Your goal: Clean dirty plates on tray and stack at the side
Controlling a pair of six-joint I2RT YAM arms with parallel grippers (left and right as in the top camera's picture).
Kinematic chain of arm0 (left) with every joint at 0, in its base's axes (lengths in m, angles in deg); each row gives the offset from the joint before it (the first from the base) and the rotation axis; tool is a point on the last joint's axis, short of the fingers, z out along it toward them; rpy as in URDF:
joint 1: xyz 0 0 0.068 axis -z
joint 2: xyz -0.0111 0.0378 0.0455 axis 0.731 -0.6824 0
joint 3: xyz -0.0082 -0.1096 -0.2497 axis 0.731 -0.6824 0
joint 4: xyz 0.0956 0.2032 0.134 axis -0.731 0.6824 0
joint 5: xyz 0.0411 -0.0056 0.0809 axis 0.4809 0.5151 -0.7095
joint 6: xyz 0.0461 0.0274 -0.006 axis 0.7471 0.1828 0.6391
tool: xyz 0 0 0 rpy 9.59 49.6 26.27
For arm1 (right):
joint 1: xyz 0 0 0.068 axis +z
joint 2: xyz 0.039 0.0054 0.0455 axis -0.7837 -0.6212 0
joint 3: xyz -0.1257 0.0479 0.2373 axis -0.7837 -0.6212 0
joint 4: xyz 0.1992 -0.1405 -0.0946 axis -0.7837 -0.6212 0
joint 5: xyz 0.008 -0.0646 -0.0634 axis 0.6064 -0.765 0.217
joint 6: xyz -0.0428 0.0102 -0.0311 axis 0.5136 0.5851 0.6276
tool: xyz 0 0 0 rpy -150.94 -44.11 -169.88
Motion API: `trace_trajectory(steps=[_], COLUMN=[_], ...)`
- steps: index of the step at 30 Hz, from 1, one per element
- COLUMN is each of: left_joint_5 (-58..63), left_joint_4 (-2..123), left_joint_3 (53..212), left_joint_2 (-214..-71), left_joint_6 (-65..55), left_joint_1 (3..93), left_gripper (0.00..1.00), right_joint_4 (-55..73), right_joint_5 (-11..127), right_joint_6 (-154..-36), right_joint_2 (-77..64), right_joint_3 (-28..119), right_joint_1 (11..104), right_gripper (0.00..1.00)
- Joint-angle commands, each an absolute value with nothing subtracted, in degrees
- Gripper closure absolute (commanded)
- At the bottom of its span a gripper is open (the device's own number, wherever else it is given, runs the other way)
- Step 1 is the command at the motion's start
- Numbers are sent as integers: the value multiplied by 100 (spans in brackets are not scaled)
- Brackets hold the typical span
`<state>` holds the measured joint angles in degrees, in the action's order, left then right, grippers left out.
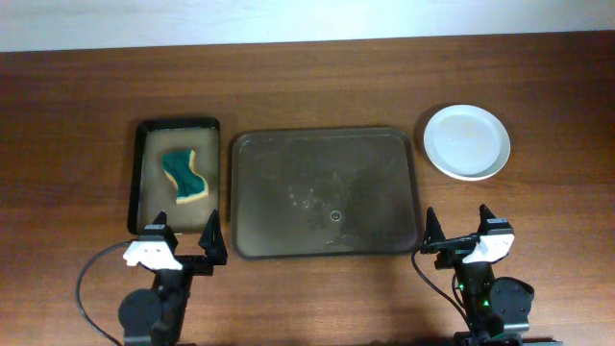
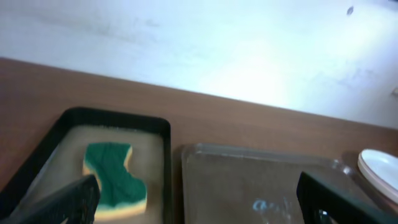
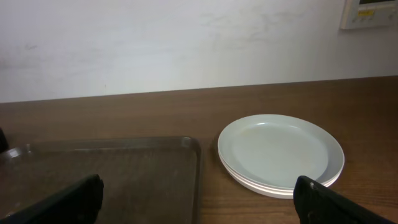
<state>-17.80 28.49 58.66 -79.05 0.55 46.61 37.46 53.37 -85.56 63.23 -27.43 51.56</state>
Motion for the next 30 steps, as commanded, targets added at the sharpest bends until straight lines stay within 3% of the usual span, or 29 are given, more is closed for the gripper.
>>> trace_trajectory(steps=[1,5,14,20,30], left_joint_5=[-1743,-1925,-1968,-2740,-2830], left_joint_4=[2368,2453,3107,3129,3127], left_joint_3=[5361,5326,5326,5323,5323], left_joint_2=[-7524,-7347,-7133,-7133,-7133], left_joint_6=[151,243,2186,2203,2201], left_joint_1=[4654,4652,4659,4659,4659], left_gripper=[1,1,1,1,1], right_joint_4=[3748,3748,3748,3748,3748], right_joint_5=[5389,5389,5389,5389,5389], right_joint_6=[-8556,-8556,-8556,-8556,-8556], right_joint_2=[6378,6378,6378,6378,6378], right_joint_3=[-2793,-2793,-2793,-2793,-2793], right_joint_1=[5122,5122,5119,5119,5122], right_gripper=[2,2,2,2,1])
